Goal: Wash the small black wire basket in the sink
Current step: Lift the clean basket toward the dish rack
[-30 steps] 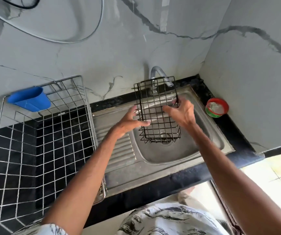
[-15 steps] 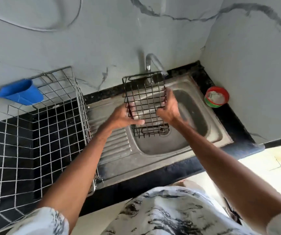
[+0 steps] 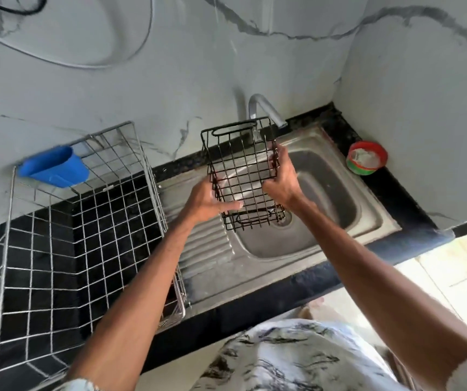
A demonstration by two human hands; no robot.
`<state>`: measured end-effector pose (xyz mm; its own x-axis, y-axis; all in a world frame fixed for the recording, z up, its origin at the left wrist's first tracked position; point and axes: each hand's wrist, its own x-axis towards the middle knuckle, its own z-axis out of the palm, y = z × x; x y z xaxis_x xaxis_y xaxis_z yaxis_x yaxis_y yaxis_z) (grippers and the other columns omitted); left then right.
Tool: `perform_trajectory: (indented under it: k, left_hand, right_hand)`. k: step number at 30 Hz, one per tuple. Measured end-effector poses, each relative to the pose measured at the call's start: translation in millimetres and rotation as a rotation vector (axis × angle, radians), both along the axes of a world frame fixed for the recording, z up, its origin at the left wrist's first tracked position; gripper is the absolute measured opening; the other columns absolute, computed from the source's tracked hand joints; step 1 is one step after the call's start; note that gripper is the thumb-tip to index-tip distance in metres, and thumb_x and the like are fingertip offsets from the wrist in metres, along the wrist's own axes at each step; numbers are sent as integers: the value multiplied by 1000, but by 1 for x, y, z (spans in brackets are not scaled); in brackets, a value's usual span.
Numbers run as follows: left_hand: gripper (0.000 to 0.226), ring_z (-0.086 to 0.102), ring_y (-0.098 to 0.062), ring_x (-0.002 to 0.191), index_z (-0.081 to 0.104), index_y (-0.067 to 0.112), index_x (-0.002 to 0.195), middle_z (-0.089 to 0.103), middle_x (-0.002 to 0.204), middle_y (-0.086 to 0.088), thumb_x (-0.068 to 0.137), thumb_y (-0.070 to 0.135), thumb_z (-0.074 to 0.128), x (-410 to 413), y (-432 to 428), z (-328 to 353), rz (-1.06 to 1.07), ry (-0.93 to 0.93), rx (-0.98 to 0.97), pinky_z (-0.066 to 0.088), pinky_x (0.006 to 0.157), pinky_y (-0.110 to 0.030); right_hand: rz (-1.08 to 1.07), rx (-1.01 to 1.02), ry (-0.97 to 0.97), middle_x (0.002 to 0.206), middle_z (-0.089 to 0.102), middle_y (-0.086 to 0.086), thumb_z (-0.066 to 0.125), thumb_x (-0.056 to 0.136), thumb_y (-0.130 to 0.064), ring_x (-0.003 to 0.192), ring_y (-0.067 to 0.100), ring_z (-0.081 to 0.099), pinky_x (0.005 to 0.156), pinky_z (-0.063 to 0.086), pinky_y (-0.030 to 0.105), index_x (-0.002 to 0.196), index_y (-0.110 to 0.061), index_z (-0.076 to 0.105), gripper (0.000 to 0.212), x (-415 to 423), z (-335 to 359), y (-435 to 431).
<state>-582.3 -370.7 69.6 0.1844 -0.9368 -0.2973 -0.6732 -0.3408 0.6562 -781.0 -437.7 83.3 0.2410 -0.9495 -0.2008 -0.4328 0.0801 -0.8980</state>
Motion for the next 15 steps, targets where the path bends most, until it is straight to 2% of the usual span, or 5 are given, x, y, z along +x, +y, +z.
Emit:
perform_trajectory:
  k: [5,8,10,12,15]
  left_hand:
    - [84,55,0,92,58,12,128,58,110,11,60,40,99,14,0,15,121,110,3,43,68,-7]
    - [97,64,-12,107,61,18,127,65,122,3,44,51,101,17,1,26,165,194,-18,56,87,-26]
    - [82,70,-9,101,62,15,124,67,119,1,55,36,102,17,1,35,210,268,-15,59,77,-22]
    - [73,69,8,81,61,4,130,67,122,-4,68,21,96,17,-1,41,233,308,-23,52,63,-6]
    - [99,59,3,87,46,1,150,57,142,-13,68,26,95,25,4,55,261,311,-95,46,66,-1]
  right_hand:
    - [117,25,116,146,45,14,55,82,10,133,34,48,89,52,27,156,-9,20,85,3,38,-5]
    - [245,40,166,161,29,18,60,94,-4,148,37,29,114,36,41,160,-8,8,84,0,63,-12]
    - [285,49,138,166,16,15,60,97,-12,152,33,20,121,24,46,161,-12,5,84,-3,77,-14]
    - [290,91,36,167,17,3,62,98,-17,150,22,25,120,27,36,161,-18,8,83,-7,86,-15]
    - [312,141,-143,162,21,-6,64,97,-16,133,9,45,103,44,16,161,-23,12,83,-4,95,-16]
